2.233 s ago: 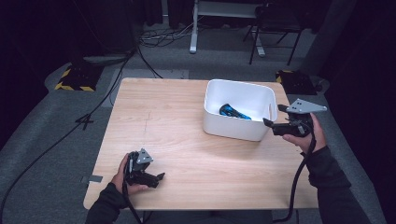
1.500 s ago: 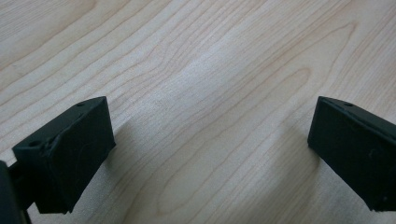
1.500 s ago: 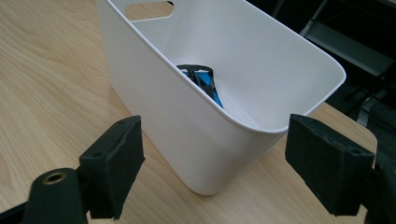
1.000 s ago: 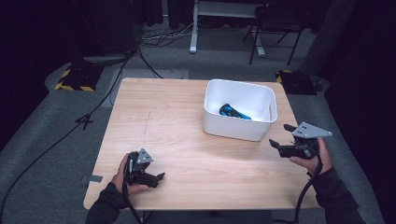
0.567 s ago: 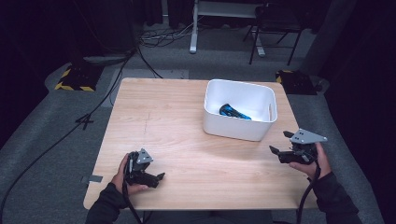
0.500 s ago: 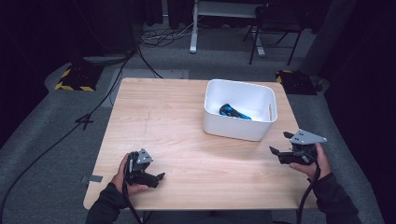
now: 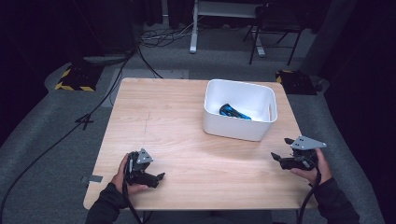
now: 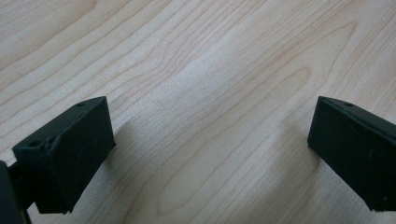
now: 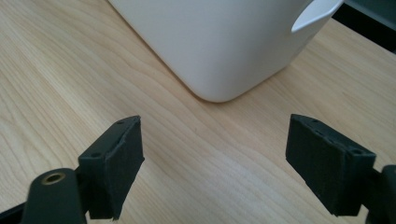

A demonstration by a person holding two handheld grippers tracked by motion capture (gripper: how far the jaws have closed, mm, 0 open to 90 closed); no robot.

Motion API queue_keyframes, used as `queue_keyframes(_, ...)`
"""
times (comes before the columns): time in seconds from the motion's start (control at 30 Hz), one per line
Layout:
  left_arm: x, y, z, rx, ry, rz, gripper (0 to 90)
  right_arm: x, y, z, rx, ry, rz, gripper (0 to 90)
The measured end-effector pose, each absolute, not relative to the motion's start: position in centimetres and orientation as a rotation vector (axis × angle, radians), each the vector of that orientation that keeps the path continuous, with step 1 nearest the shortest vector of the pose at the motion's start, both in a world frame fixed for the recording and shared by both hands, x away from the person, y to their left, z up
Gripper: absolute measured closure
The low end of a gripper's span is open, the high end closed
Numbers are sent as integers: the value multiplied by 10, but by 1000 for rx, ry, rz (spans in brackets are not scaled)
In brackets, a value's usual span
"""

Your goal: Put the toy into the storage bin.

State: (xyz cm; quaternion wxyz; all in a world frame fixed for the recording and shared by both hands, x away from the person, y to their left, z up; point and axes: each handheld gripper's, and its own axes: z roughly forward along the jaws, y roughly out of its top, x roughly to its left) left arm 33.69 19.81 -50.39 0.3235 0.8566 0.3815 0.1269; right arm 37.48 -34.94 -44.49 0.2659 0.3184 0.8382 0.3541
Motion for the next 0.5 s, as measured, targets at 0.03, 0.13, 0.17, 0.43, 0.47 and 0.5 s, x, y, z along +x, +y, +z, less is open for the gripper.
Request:
queue_keyframes(0.03, 337, 198, -504, 2250, 999, 333, 6, 374, -350, -446, 867, 2263, 966, 197)
queue_keyframes(0.13, 337, 198, -504, 2250, 999, 333, 6, 371, -352, -450, 871, 2274, 966, 197)
queue_keyframes(0.17, 337, 198, -504, 2250, 1000, 333, 6, 370, -353, -452, 868, 2273, 964, 197)
queue_keyframes(0.43, 337, 198, -504, 2250, 1003, 331, 6, 361, -361, -465, 888, 2298, 950, 204)
queue_keyframes(0.47, 337, 198, -504, 2250, 1003, 331, 6, 361, -361, -465, 888, 2298, 950, 204)
queue_keyframes(0.5, 337, 198, -504, 2248, 1005, 331, 6, 360, -364, -469, 890, 2313, 943, 203)
